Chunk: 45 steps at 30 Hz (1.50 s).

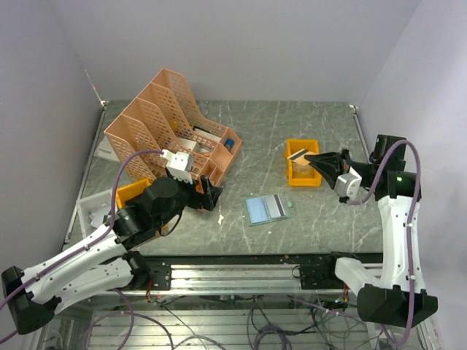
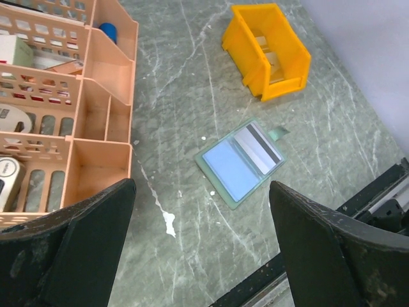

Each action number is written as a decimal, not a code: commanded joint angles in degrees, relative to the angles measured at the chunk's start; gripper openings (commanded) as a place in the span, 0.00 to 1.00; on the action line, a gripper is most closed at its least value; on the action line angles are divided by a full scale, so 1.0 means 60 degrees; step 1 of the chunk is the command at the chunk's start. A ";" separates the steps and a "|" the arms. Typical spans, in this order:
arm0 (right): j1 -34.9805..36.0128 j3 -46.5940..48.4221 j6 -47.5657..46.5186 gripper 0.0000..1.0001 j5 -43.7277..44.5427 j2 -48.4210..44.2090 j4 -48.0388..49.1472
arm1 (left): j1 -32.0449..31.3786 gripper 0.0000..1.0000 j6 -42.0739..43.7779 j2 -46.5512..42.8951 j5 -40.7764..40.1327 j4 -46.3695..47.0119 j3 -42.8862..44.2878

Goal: Put the credit cards into the card holder
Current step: Pick up the credit card from the storage box, then insert the credit card into the card holder.

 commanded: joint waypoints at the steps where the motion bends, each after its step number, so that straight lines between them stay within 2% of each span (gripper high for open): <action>1: -0.0072 0.0139 0.6105 0.00 0.0196 -0.0109 0.1868 | 0.0053 0.96 -0.0323 -0.0077 0.0742 0.0993 -0.0339; 2: -0.0068 -0.0079 0.8634 0.00 0.0683 -0.0193 0.2939 | 0.0061 0.95 -0.0441 -0.0066 0.0934 0.1210 -0.0472; 4: -0.0058 -0.0729 1.4184 0.00 0.2521 -0.0422 0.6323 | 0.0062 0.94 -0.0752 0.0011 0.1309 0.1680 -0.0736; 5: -0.0070 -0.0727 1.5040 0.00 0.3050 -0.0353 0.6105 | 0.0050 0.94 -0.0870 0.0061 0.1423 0.1902 -0.0831; 7: -0.0058 0.0457 1.4103 0.00 0.3516 0.0504 0.3527 | 0.0058 0.94 -0.1127 0.0229 0.1706 0.2406 -0.1066; 9: -0.0057 0.1035 1.4763 0.00 0.3510 0.1501 0.2204 | 0.0063 0.93 -0.1407 0.0405 0.2022 0.3036 -0.1283; 11: -0.0057 0.1408 1.3951 0.00 0.3092 0.2395 0.0405 | 0.0048 0.93 -0.1680 0.0624 0.2435 0.3758 -0.1540; 13: -0.0056 0.1111 1.3737 0.00 0.2672 0.2956 -0.0396 | 0.0058 0.92 -0.2065 0.0885 0.2719 0.4479 -0.1824; 16: -0.0030 0.0017 1.4433 0.00 0.2368 0.3313 0.0305 | 0.0049 0.88 -0.2669 0.1302 0.3052 0.5636 -0.2405; 20: 0.0153 -0.1835 1.6479 0.00 0.2517 0.3160 0.2675 | -0.0009 0.81 -0.3510 0.2076 0.3081 0.6805 -0.2998; 23: 0.0575 -0.2764 1.7431 0.00 0.2871 0.3102 0.3902 | -0.0264 0.78 -0.3815 0.2715 0.2946 0.7475 -0.3192; 29: 0.0862 -0.4317 1.9029 0.00 0.3366 0.2835 0.6283 | -0.0793 0.76 -0.3895 0.3927 0.2161 0.7952 -0.3154; 32: 0.1015 -0.4421 1.9065 0.00 0.3458 0.3253 0.6493 | -0.1003 0.71 -0.3886 0.4548 0.1568 0.7125 -0.2657; 35: 0.1164 -0.4220 1.8555 0.00 0.3280 0.4130 0.6227 | -0.1329 0.67 -0.3772 0.5134 0.0788 0.5608 -0.1927; 36: 0.1240 -0.4093 1.8285 0.00 0.3200 0.4407 0.6066 | -0.1402 0.66 -0.3695 0.5238 0.0757 0.5564 -0.1807; 38: 0.1419 -0.3788 1.7696 0.00 0.2954 0.4846 0.5607 | -0.1441 0.66 -0.3620 0.5311 0.0846 0.5856 -0.1775; 41: 0.1589 -0.3256 1.6082 0.00 0.1937 0.5161 0.4235 | -0.1428 0.70 -0.3512 0.5213 0.1134 0.7237 -0.2059; 42: 0.1622 -0.3044 1.5385 0.00 0.1615 0.5186 0.3640 | -0.1371 0.74 -0.3434 0.5159 0.1426 0.7840 -0.2186; 45: 0.1723 -0.2385 1.3364 0.00 0.1154 0.5153 0.1915 | -0.1001 0.78 -0.3101 0.4987 0.2691 0.8992 -0.2232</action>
